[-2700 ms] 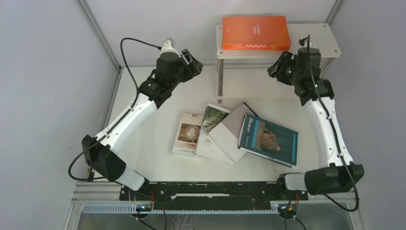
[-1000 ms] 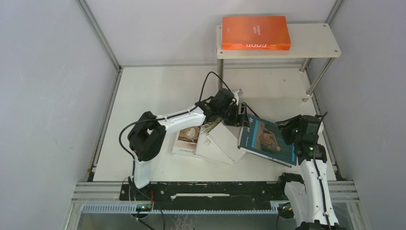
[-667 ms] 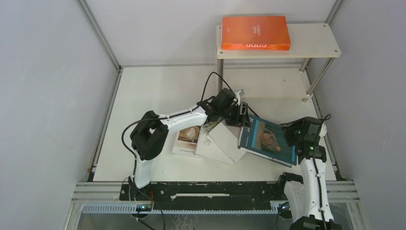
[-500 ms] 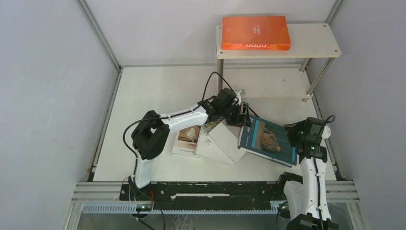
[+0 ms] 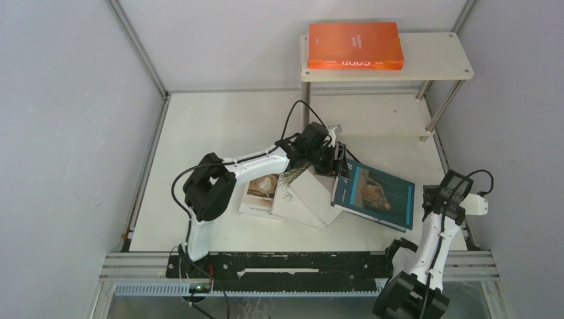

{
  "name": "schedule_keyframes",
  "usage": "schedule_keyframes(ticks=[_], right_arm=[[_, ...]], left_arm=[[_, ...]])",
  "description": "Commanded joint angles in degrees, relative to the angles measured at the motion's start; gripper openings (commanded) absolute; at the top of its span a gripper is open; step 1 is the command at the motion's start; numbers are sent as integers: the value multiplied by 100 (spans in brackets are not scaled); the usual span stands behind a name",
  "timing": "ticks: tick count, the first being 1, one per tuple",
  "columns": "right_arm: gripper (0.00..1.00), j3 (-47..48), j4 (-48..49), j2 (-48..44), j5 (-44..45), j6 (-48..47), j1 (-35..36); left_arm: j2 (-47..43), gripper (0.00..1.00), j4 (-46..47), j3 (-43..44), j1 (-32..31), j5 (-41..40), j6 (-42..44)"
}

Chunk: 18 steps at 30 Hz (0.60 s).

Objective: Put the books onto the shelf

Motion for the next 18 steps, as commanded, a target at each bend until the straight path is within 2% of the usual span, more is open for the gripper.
schedule_keyframes(ticks=[1, 10, 18], right_arm=[[52, 184, -112, 149, 449, -168, -366], [51, -611, 519, 485, -124, 36, -827], [50, -1179, 1243, 1148, -950, 510, -733]], left_arm=[[-10, 70, -1, 329, -20, 206, 158], [5, 70, -220, 325, -17, 289, 387], [-16, 70, -290, 230, 16, 339, 475]])
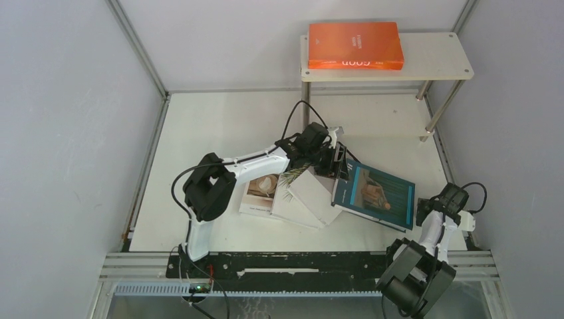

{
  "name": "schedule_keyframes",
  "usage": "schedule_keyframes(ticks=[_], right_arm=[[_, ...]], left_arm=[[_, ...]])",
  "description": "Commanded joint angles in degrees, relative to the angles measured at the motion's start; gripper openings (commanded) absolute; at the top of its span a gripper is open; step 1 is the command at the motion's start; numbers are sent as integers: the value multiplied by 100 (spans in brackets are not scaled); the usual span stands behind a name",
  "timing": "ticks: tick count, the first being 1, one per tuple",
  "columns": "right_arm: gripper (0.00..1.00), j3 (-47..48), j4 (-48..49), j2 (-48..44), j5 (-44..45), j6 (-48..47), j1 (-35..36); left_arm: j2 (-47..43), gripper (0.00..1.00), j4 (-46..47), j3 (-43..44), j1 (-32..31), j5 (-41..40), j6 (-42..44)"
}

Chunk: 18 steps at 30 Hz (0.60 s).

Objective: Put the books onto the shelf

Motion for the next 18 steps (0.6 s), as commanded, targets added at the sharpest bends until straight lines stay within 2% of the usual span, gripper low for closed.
schedule_keyframes(ticks=[1, 13, 18], right_arm=[[51, -143, 474, 259, -471, 322, 166], [50, -53, 456, 338, -520, 730, 990], [50, 81, 369, 323, -536, 798, 1236]], left_arm=[[-17, 70, -192, 224, 21, 136, 181], [-57, 70, 51, 159, 35, 405, -5], [-180, 66, 394, -52, 36, 519, -191]])
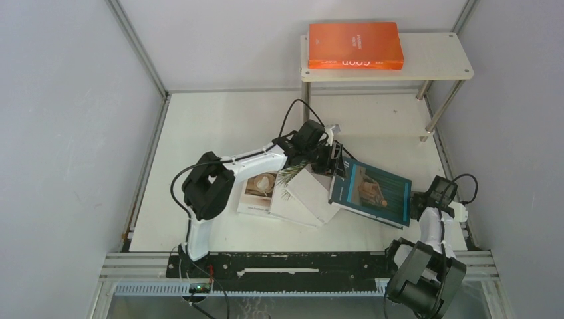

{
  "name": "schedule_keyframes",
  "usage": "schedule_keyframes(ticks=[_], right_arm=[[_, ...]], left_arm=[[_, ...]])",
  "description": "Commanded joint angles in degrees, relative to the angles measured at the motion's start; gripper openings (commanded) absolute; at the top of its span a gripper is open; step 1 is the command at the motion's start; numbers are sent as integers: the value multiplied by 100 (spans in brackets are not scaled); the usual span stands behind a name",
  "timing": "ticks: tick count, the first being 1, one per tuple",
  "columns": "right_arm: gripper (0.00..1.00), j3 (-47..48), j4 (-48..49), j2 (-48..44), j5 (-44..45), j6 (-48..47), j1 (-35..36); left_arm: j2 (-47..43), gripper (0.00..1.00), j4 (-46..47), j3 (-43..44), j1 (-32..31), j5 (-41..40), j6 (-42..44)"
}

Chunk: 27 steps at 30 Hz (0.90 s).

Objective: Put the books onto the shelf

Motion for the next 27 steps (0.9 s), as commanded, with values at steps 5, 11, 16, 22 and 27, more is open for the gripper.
schedule_keyframes(ticks=[5, 11, 16, 22, 27], right_arm=[[49, 243, -289, -18, -701, 83, 278], [49, 371, -371, -44, -820, -28, 277], [49, 439, -471, -167, -894, -156, 227], [48, 538, -582, -268, -989, -185, 277], [48, 542, -647, -370, -1002, -148, 449]], left_arm=[[-232, 60, 899, -188, -117, 639, -412], [-155, 56, 1018, -56, -211, 904, -466], [-118, 49, 1058, 35, -319, 1133, -450], [-122, 45, 1066, 106, -401, 1195, -462], [-140, 40, 1131, 148, -455, 1219, -508]])
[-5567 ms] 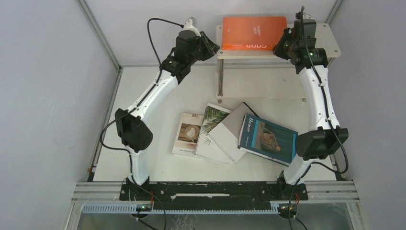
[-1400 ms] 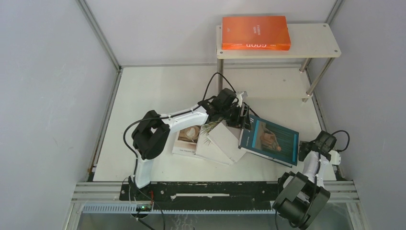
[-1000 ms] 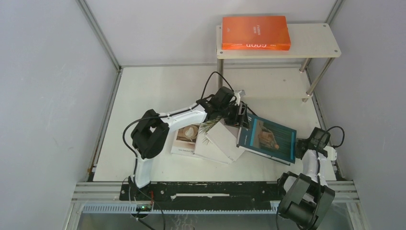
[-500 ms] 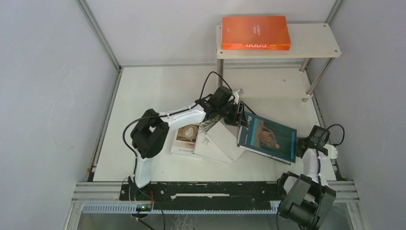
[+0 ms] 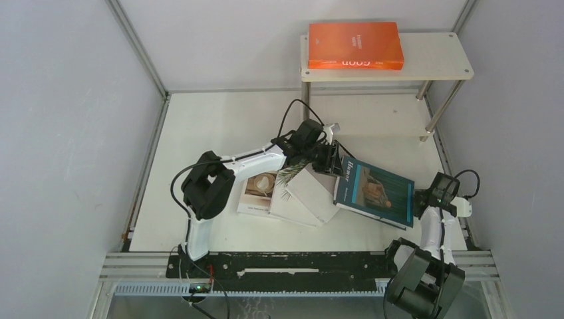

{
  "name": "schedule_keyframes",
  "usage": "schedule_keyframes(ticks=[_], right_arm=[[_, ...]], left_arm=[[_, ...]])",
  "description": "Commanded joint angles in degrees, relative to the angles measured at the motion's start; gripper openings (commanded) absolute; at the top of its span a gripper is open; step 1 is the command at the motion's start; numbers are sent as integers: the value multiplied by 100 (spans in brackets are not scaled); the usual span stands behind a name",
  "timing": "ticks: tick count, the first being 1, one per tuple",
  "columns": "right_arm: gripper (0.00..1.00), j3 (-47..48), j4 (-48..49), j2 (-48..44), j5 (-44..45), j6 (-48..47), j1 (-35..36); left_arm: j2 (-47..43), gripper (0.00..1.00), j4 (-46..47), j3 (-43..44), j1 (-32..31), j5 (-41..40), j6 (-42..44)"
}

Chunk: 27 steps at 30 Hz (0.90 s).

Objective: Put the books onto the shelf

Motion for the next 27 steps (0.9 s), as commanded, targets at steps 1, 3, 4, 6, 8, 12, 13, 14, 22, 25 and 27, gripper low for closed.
schedule_keyframes(ticks=[1, 3, 4, 6, 8, 12, 13, 14, 22, 25, 27], right_arm=[[48, 214, -298, -186, -1126, 143, 370], [48, 214, -342, -238, -1126, 132, 406], [48, 214, -356, -265, -1140, 124, 423], [48, 214, -380, -326, -1164, 109, 456], [48, 214, -413, -405, -1185, 106, 489], [48, 214, -461, -486, -1202, 90, 561], [48, 214, -483, -497, -1204, 80, 569], [48, 214, -494, -510, -1220, 75, 572], [47, 331, -611, -564, -1206, 35, 598], [47, 332, -636, -596, -1192, 27, 618], [47, 350, -663, -623, -1167, 15, 620]], left_arm=[[-142, 39, 774, 261, -522, 876, -304], [-166, 37, 787, 274, -547, 894, -305], [-171, 36, 803, 276, -558, 907, -317], [-186, 36, 894, 281, -587, 957, -366], [-190, 34, 967, 282, -608, 1018, -444], [-208, 33, 1238, 297, -650, 1101, -561], [-216, 32, 1275, 299, -661, 1124, -585], [-224, 31, 1303, 302, -672, 1147, -605], [-234, 2, 1320, 314, -736, 1263, -597], [-250, 0, 1314, 277, -745, 1297, -574], [-272, 0, 1316, 262, -754, 1325, -541]])
